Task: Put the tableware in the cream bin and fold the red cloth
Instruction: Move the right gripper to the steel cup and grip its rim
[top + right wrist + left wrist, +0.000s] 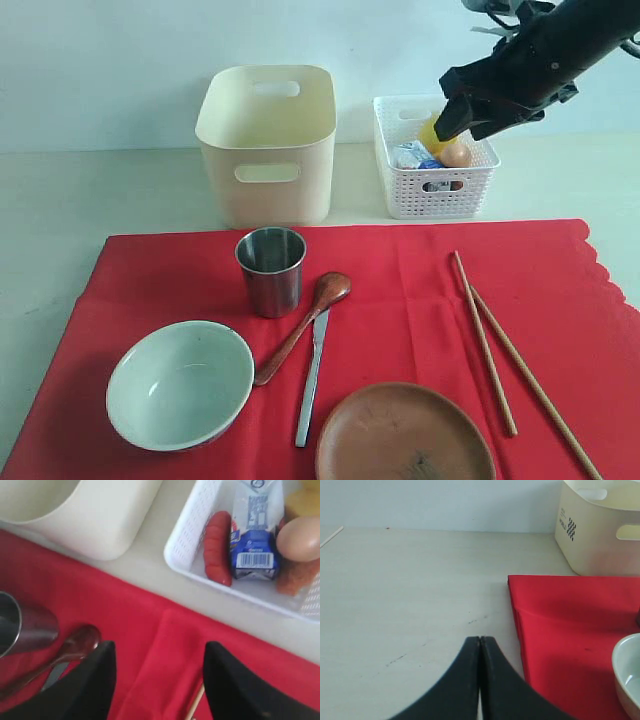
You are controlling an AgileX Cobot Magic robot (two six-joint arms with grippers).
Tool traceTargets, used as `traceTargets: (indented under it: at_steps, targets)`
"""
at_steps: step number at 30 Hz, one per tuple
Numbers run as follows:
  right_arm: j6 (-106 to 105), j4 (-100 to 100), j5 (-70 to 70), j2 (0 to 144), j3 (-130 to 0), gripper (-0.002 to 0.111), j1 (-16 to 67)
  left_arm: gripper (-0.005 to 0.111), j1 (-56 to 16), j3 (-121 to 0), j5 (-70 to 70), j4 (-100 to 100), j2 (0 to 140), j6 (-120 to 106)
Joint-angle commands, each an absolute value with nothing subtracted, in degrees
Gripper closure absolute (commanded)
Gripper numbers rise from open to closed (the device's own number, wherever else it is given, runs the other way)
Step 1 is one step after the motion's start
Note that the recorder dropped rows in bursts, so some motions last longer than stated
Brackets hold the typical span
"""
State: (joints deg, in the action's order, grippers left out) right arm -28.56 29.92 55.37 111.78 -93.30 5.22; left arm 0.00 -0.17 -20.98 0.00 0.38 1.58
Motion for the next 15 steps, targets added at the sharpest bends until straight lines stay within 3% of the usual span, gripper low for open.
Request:
traceTargets:
  at_steps: [1,15]
  targets:
    - [-27.87,29.39,60.79,111.04,-93.51,0.057,4.99,0.107,-0.03,0.0,-20.23,0.0,0.0,1.36]
    - [-25.26,26.4,69.96,111.04,-93.51,0.058,5.95,0.107,-0.03,0.0,-20.23,0.0,0.0,1.36]
